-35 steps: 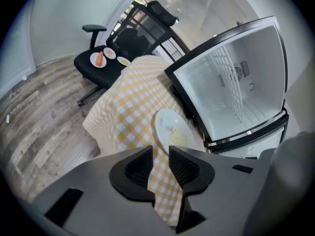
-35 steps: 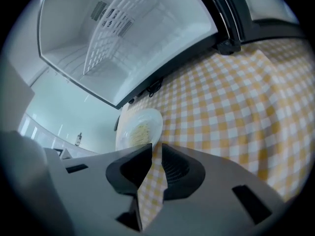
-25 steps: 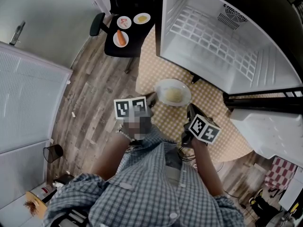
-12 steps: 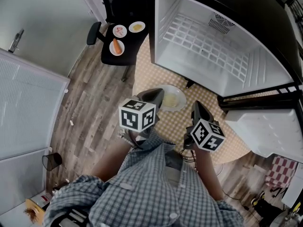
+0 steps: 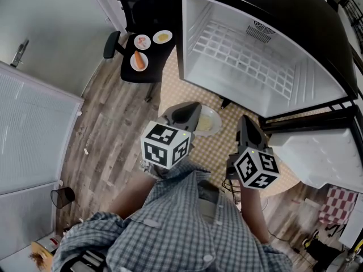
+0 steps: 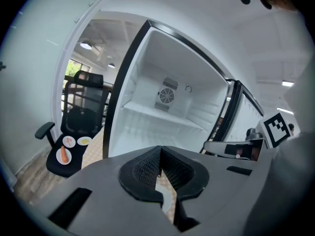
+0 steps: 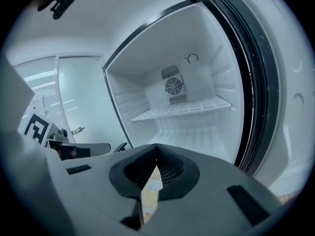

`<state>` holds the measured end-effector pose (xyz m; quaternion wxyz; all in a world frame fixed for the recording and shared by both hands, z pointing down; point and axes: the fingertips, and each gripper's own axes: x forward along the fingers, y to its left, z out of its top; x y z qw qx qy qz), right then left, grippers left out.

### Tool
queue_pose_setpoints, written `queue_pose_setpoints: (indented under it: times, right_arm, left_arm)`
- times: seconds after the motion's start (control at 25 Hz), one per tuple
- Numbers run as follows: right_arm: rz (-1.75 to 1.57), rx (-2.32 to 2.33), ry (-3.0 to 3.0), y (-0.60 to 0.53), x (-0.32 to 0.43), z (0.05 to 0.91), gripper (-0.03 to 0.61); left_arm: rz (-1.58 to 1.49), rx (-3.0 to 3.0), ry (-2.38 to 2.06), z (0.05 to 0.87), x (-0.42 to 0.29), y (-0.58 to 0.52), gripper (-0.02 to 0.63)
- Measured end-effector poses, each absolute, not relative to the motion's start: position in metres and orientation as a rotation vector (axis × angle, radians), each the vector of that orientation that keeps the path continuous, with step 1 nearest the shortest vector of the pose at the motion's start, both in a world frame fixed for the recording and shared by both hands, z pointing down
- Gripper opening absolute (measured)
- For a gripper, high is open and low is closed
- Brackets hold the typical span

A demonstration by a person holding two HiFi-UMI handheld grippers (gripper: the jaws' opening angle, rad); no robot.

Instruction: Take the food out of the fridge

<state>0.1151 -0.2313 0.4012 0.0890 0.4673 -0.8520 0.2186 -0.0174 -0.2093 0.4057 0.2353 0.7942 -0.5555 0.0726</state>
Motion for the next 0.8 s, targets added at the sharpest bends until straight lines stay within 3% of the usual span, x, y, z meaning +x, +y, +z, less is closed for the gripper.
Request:
queue_pose_setpoints:
  times: [0.8]
  right_arm:
    - [0.451, 1.411, -2.619, -0.231, 0.122, 0.355, 0.009]
  left_arm:
    - [0.122, 2.239, -1.534, 0.364, -0.014, -0.208, 0.005]
